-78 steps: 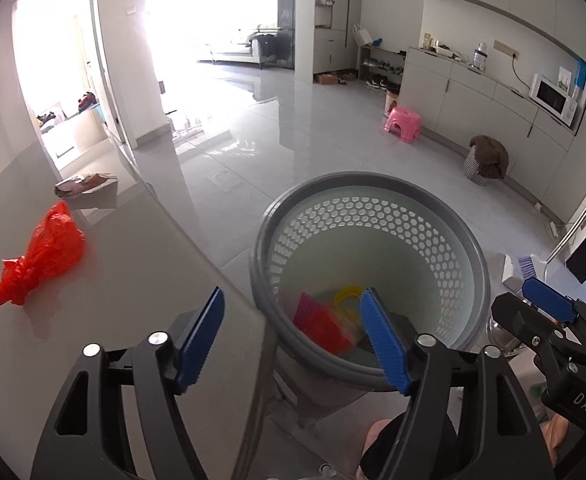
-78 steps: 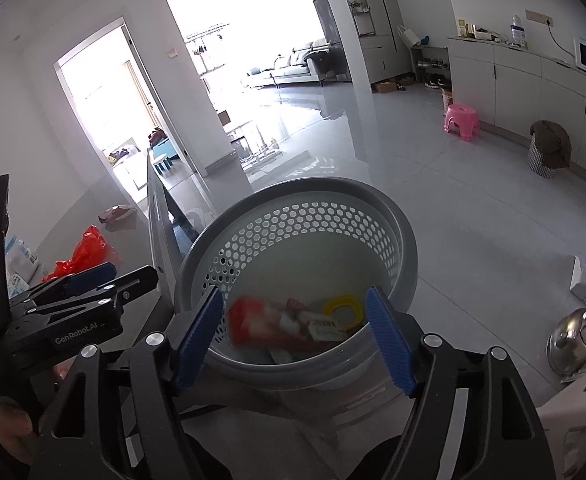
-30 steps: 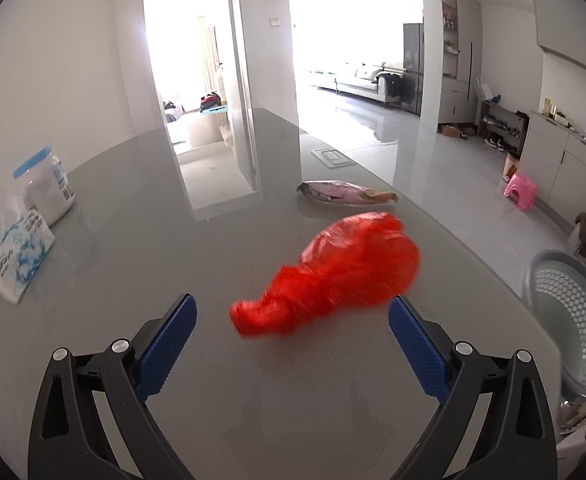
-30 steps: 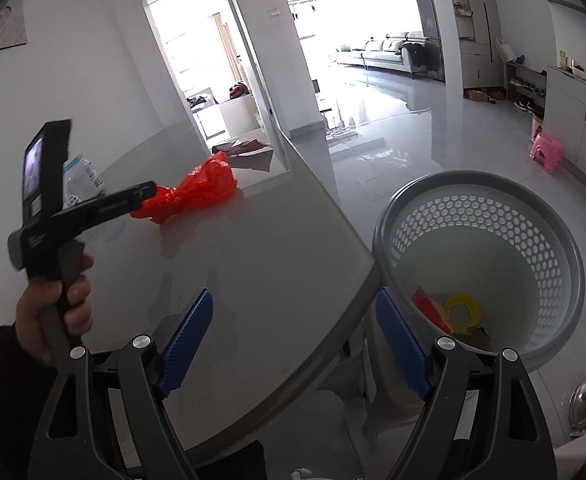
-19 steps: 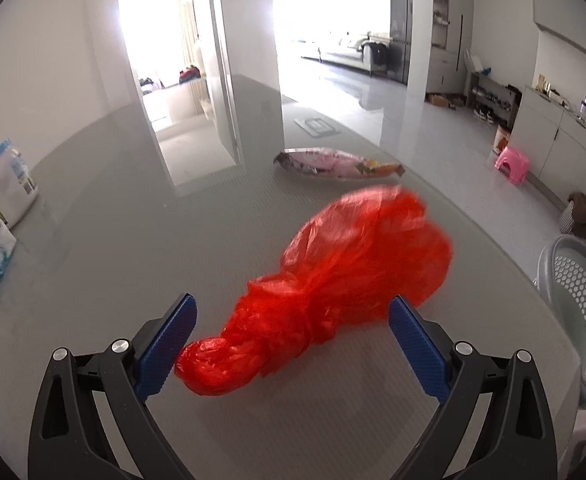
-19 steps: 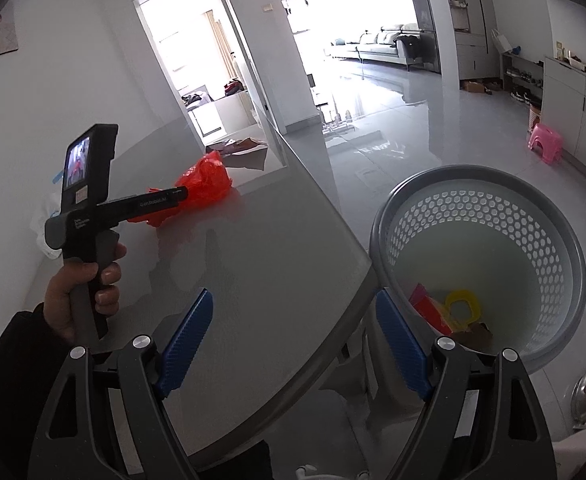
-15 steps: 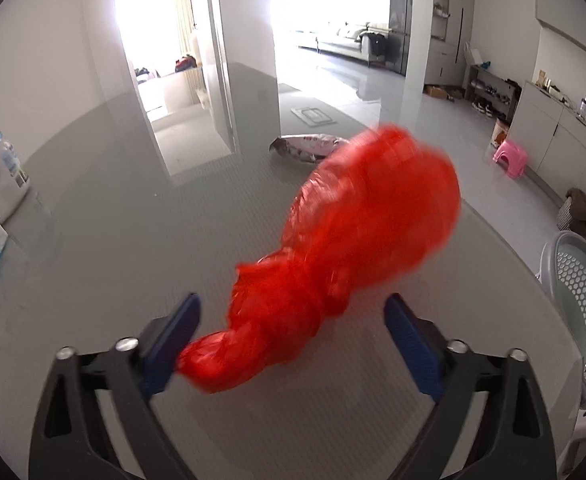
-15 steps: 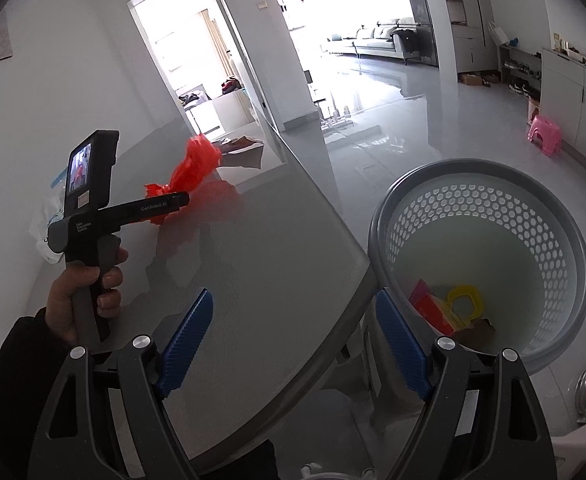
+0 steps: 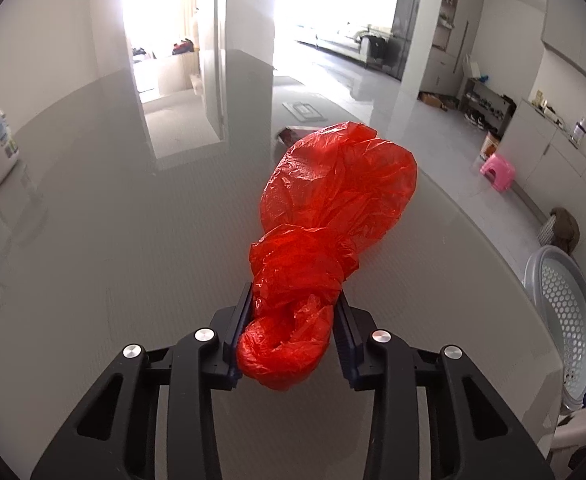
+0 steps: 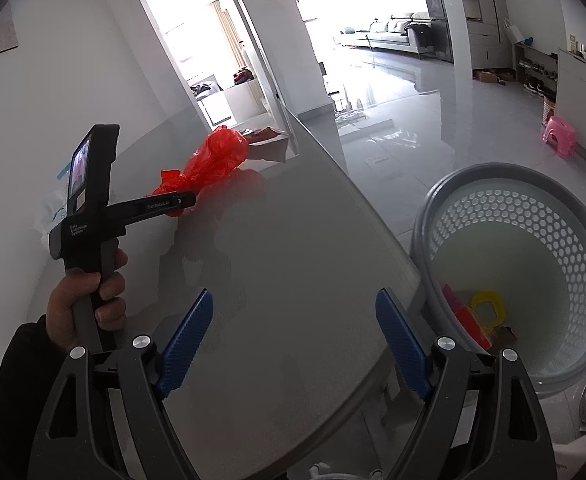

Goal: Collect trash
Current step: 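Grasp the pink snack wrapper with the right tool while the left tool holds the bag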

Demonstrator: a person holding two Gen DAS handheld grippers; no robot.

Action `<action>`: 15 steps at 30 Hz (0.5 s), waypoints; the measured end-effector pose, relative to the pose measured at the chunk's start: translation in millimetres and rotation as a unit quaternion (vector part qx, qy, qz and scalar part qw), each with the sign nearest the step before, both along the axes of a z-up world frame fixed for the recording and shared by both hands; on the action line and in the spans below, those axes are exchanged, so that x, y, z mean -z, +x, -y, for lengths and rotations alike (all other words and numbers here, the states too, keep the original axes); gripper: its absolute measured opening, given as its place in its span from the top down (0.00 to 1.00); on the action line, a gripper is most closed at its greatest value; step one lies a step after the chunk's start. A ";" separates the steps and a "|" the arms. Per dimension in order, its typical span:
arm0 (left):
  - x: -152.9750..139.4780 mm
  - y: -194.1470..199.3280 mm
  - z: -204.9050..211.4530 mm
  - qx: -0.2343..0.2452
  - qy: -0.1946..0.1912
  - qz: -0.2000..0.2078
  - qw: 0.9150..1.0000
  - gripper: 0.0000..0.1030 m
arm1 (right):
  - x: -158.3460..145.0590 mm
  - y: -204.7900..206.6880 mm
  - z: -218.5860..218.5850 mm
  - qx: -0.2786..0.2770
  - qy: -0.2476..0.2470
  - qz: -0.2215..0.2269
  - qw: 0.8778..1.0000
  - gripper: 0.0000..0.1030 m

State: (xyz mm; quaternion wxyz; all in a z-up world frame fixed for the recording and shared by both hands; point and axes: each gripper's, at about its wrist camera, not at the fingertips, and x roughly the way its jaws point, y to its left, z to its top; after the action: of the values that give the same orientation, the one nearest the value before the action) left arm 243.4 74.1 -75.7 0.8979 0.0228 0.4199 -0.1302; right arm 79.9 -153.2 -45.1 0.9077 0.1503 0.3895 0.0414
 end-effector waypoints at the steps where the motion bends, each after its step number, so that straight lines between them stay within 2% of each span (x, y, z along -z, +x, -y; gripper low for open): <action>1: -2.3 -2.5 -2.2 -0.006 -0.001 0.008 1.000 0.65 | -1.6 2.7 -2.8 -0.002 -0.001 0.002 1.000 0.23; 8: -25.6 -22.1 -11.8 -0.053 0.027 0.087 0.994 0.65 | -19.3 32.7 -15.1 -0.019 -0.031 0.034 0.999 0.22; 15: -32.9 -3.4 -26.8 -0.087 0.032 0.088 0.992 0.65 | -27.7 101.1 -29.1 -0.049 -0.067 0.044 0.996 0.22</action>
State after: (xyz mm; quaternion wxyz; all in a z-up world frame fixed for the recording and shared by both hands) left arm 240.0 101.0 -42.8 0.9382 0.0269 0.3432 -0.0356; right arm 181.0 -124.2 -17.4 0.9289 0.0679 0.3580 0.0663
